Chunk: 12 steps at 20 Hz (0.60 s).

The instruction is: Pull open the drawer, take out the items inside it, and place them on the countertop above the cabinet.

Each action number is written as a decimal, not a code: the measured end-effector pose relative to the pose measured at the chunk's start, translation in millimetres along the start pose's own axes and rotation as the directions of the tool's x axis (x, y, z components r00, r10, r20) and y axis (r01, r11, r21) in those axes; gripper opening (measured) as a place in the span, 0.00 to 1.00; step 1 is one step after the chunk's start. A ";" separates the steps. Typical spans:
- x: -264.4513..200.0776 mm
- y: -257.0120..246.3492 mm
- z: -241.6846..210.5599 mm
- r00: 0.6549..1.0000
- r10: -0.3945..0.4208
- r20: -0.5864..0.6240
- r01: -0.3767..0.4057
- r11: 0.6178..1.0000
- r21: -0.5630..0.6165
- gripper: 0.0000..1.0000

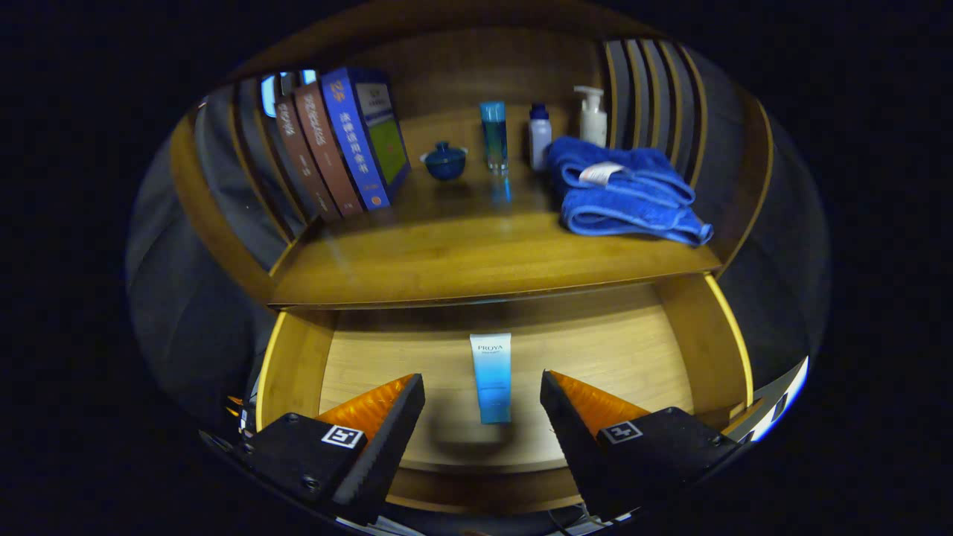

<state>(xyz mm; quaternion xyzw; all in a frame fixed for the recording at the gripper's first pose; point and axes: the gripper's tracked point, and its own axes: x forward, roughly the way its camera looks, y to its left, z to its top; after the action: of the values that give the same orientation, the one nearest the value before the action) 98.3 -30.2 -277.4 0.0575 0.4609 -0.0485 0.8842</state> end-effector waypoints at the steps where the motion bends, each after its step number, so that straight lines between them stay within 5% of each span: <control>1: 11.9 -1.1 -1.6 0.999 -0.012 -0.034 0.012 1.000 -0.004 0.99; 12: 71.9 -16.3 -50.9 0.932 -0.116 -0.343 0.106 0.993 -0.049 0.98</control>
<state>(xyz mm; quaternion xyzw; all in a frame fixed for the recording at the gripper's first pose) 95.8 -41.3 -366.4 0.0260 0.6119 -0.0808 0.7864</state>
